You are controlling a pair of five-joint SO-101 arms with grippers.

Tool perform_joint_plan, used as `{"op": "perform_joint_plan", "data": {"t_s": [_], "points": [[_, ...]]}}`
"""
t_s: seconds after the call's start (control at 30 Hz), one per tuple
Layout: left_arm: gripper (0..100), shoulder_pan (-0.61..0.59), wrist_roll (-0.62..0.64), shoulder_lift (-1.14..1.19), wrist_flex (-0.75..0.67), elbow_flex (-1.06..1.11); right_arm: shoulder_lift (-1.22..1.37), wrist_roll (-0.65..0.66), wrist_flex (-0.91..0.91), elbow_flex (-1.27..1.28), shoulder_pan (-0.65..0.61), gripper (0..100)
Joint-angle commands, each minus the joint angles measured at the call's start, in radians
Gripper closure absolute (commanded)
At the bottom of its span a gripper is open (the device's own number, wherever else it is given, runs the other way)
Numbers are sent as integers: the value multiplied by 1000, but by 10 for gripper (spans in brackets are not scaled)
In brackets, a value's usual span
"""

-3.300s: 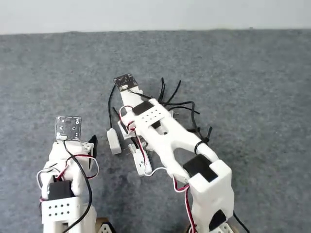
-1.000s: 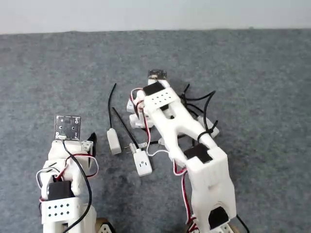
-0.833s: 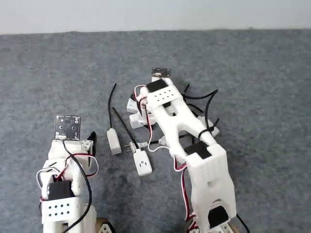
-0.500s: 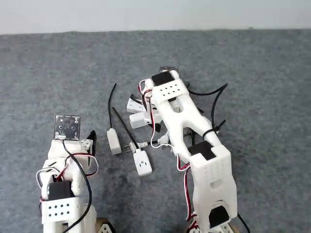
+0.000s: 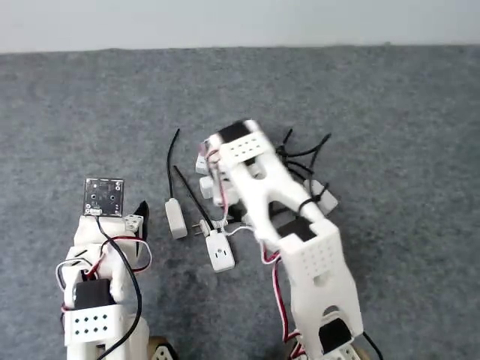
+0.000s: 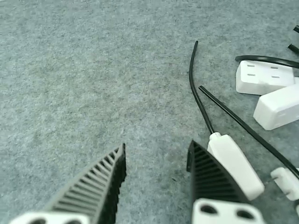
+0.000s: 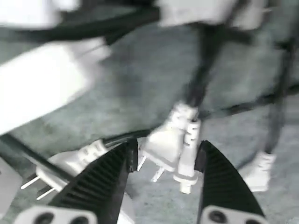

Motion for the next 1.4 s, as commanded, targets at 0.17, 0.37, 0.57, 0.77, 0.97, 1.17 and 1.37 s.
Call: {"op": "perform_joint_plan", "data": {"t_s": [0.17,0.37,0.57,0.77,0.97,1.17,1.37], "points": [[796,3,-8,5,-26,-33,16,-11,-67,-41,-64,794],[796,3,-8,5,-26,-33,18,-9,-59,-40,-62,798],[796,2,-9,5,-25,-28,64,-3,-93,-40,-10,955],[796,2,-11,3,-25,-27,113,-3,-133,-52,35,990],[796,2,-11,3,-25,-27,117,-9,-97,-86,38,990],[796,2,-11,0,-25,-27,114,-5,-54,-141,41,991],[796,2,-11,-2,-29,-27,113,15,117,-328,45,991]]}}
